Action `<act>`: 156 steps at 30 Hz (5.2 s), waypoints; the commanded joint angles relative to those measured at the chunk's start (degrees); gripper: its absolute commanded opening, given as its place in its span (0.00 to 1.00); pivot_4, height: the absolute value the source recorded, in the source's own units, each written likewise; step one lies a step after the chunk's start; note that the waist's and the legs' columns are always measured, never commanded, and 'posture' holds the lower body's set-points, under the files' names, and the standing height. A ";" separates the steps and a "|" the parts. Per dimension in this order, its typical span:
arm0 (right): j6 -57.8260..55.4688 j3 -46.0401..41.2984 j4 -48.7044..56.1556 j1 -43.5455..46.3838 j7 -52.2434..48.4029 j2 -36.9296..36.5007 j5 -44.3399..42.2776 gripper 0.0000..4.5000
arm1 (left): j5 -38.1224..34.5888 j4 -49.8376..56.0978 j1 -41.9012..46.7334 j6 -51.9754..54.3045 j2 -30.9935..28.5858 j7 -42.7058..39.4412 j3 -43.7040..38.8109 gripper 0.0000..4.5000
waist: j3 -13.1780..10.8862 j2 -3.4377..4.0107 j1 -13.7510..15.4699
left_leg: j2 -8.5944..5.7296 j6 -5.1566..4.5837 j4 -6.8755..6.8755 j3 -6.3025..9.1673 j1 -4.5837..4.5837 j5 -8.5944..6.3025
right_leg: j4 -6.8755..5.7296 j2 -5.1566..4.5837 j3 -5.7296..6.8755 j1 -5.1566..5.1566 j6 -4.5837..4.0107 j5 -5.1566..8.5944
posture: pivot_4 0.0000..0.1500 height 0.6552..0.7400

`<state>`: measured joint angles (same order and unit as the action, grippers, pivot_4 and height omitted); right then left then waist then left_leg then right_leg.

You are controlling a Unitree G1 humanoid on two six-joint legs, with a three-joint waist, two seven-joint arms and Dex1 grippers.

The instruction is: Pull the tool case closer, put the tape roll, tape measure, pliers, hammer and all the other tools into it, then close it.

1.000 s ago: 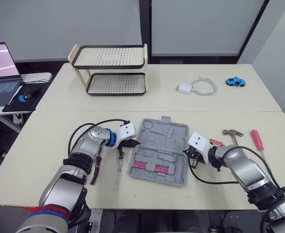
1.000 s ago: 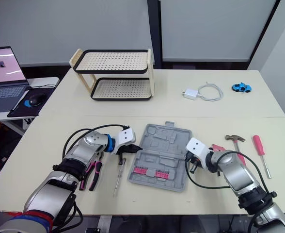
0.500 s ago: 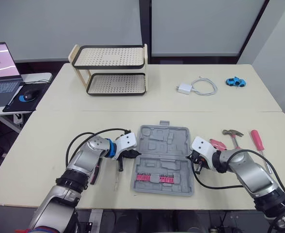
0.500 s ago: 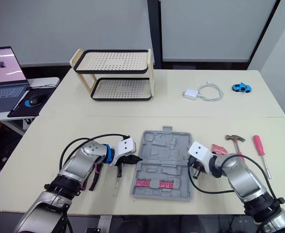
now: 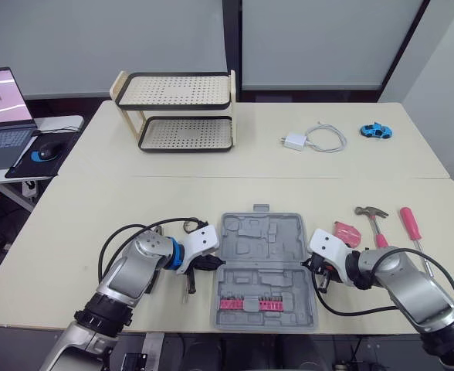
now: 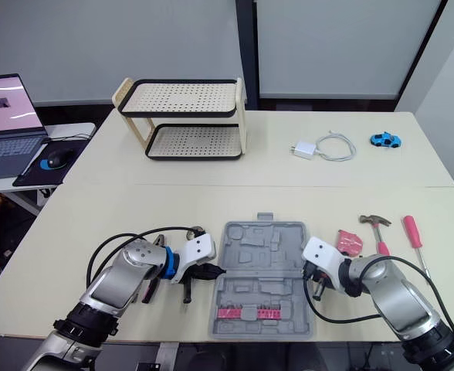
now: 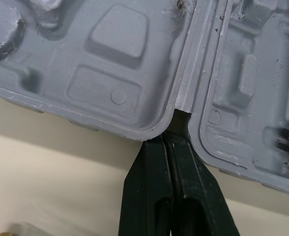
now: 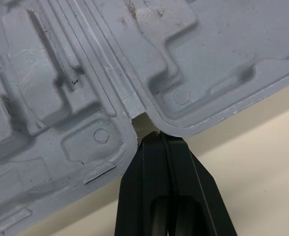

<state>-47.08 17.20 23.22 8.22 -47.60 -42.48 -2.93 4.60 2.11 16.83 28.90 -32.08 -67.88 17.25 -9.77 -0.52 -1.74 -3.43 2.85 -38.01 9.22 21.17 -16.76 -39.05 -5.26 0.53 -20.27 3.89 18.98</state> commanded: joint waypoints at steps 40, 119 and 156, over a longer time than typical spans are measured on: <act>-1.84 0.22 8.50 -5.95 -0.64 -3.88 -2.90 0.00 | -5.74 6.45 -1.60 2.28 -2.09 0.48 6.44 0.01 | 0.00 0.00 0.07 | 0.00 -0.07 0.03 0.00 -0.01 -0.04 | 0.04 0.00 0.00 0.03 0.00 0.00 | 1.00 0.90; 21.30 -50.70 13.58 -37.12 -9.21 -8.44 -10.27 0.00 | -21.99 -0.52 -15.01 -6.51 -19.69 2.00 -33.20 0.01 | -0.04 0.05 0.22 | 0.08 -0.26 0.15 -0.10 -0.24 -0.15 | 0.10 0.00 -0.06 0.19 0.00 0.01 | 1.00 0.90; 30.19 -62.09 -8.16 -36.85 -24.91 -15.23 -12.65 1.00 | -22.54 -19.92 -24.38 -19.85 -28.19 -4.50 -42.66 1.00 | -0.15 0.00 0.39 | 0.13 -0.32 0.27 -0.20 -0.17 -0.22 | 0.16 -0.09 -0.09 0.10 -0.12 0.06 | 1.00 0.90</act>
<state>-16.74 -44.11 12.33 -29.56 -73.35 -57.95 -14.33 -17.84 -17.96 -8.38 10.74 -58.69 -71.60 -25.10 -9.92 -0.51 -1.35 -3.30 2.53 -37.74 9.03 21.00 -16.98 -38.89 -5.36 0.45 -20.17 3.77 19.04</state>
